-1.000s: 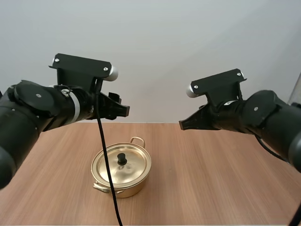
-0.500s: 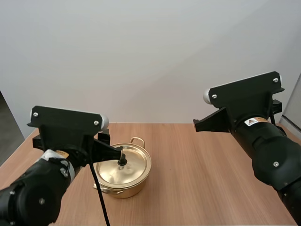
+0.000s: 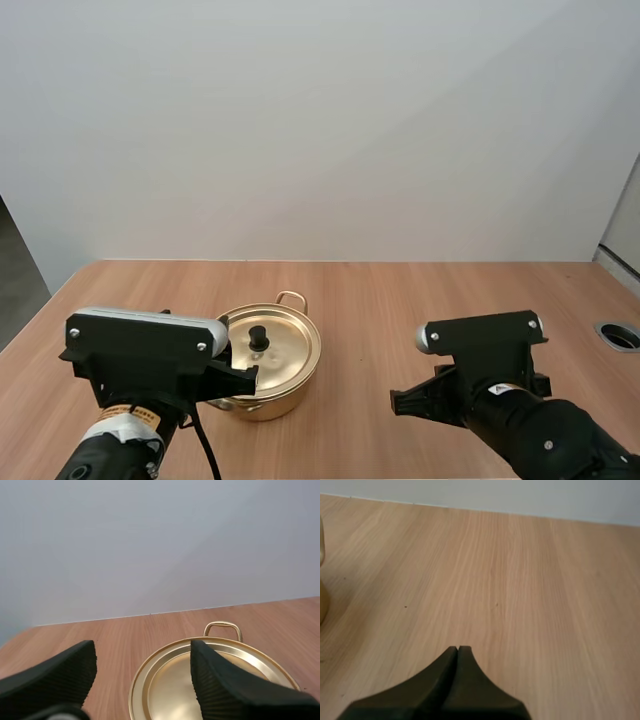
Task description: Open the pot, put the car inside, and close it
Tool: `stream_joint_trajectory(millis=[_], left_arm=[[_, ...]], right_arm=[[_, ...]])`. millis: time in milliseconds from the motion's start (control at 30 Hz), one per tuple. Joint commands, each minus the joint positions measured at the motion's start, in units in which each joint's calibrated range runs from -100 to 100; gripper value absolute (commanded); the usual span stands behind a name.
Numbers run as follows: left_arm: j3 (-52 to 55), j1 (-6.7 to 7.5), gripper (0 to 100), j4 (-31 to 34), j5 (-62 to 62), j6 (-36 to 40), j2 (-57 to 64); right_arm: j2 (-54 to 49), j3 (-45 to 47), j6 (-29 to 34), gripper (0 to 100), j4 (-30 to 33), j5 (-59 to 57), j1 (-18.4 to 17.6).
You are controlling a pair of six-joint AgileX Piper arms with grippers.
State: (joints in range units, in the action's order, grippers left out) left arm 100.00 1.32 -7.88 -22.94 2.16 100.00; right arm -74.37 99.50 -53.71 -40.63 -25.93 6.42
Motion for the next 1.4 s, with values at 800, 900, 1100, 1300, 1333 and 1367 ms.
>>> stream_joint_trajectory(millis=[800, 900, 1100, 1300, 1333, 1367], left_arm=[[0.0, -1.77, 82, 0.0, -5.7, 3.3, 0.0], [0.0, -1.77, 35, 0.0, -5.7, 3.3, 0.0], [0.0, -1.77, 0, -0.1, -4.6, 2.9, 0.0], [0.0, -1.77, 0, -0.1, -4.4, 2.9, 0.0], [0.0, -1.77, 0, -0.1, -4.4, 2.9, 0.0], [0.0, -1.77, 0, -0.1, -4.4, 2.9, 0.0]], right_arm=[[0.0, 0.5, 0.0, 0, -5.1, 17.2, -0.3], [0.0, 0.5, 0.0, 0, -5.1, 17.2, -0.3], [0.0, 0.5, 0.0, 0, -5.1, 17.2, -0.3], [0.0, 0.5, 0.0, 0, -5.1, 17.2, -0.3], [0.0, 0.5, 0.0, 0, -5.1, 17.2, -0.3], [0.0, 0.5, 0.0, 0, -5.1, 17.1, -0.3]])
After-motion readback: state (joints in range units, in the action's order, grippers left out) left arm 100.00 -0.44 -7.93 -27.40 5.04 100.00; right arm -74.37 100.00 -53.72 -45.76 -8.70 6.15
